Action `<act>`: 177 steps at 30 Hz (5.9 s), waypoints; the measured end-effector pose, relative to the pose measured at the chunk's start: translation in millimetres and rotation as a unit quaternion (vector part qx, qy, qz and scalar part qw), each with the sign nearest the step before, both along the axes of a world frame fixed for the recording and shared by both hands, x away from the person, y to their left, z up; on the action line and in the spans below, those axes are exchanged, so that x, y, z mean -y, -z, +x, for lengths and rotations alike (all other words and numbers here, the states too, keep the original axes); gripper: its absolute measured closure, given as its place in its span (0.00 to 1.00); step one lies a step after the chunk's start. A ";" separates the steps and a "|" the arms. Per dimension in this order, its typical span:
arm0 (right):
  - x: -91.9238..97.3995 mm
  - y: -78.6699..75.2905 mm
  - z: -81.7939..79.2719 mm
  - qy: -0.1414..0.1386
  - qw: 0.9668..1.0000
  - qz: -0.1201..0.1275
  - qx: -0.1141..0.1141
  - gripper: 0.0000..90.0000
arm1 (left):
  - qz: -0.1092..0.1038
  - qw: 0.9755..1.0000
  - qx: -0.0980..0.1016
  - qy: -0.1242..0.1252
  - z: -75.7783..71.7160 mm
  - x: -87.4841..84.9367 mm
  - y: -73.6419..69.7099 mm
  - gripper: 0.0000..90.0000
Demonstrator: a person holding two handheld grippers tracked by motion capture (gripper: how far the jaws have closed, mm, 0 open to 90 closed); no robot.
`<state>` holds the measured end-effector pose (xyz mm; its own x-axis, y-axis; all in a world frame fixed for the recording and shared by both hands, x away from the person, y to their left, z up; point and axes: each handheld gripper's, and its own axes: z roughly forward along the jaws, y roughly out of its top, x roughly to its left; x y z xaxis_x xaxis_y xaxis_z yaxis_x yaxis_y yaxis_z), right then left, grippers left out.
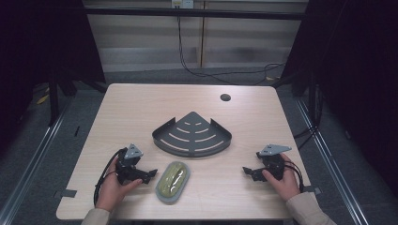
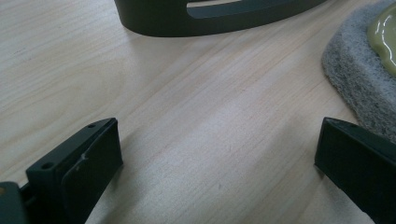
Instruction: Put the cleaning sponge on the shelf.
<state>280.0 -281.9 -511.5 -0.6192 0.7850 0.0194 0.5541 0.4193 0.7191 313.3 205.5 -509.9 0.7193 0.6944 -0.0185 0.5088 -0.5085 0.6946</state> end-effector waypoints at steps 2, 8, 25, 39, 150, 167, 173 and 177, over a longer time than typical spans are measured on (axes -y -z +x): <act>0.0 0.0 0.0 0.000 1.000 0.000 0.000 0.14 | 0.001 1.000 0.001 -0.004 -0.7 0.2 0.0 0.00; 0.1 0.0 0.1 0.000 1.000 0.000 0.000 0.14 | 0.024 0.999 -0.024 -0.011 0.1 -0.1 -6.6 0.05; 0.1 0.0 0.1 0.000 1.000 0.000 0.000 0.14 | 0.115 0.970 -0.212 -0.003 9.4 40.7 -86.3 0.31; 0.0 0.0 0.0 0.000 1.000 0.000 0.000 0.14 | 0.137 0.953 -0.271 0.028 8.3 85.4 -102.9 0.35; 0.1 -0.1 0.4 -0.001 1.000 0.001 0.000 0.14 | 0.158 0.946 -0.279 0.036 104.8 109.1 -169.9 0.80; 0.2 -0.1 0.4 -0.001 1.000 0.001 0.000 0.14 | 0.158 0.947 -0.275 0.044 125.2 124.6 -166.6 0.80; 0.1 -0.1 0.4 -0.001 1.000 0.001 0.000 0.14 | 0.154 0.949 -0.273 0.042 132.1 125.0 -164.6 0.80; 0.2 0.0 0.4 -0.001 1.000 0.001 0.001 0.14 | 0.153 0.949 -0.271 0.044 135.6 126.6 -163.9 0.80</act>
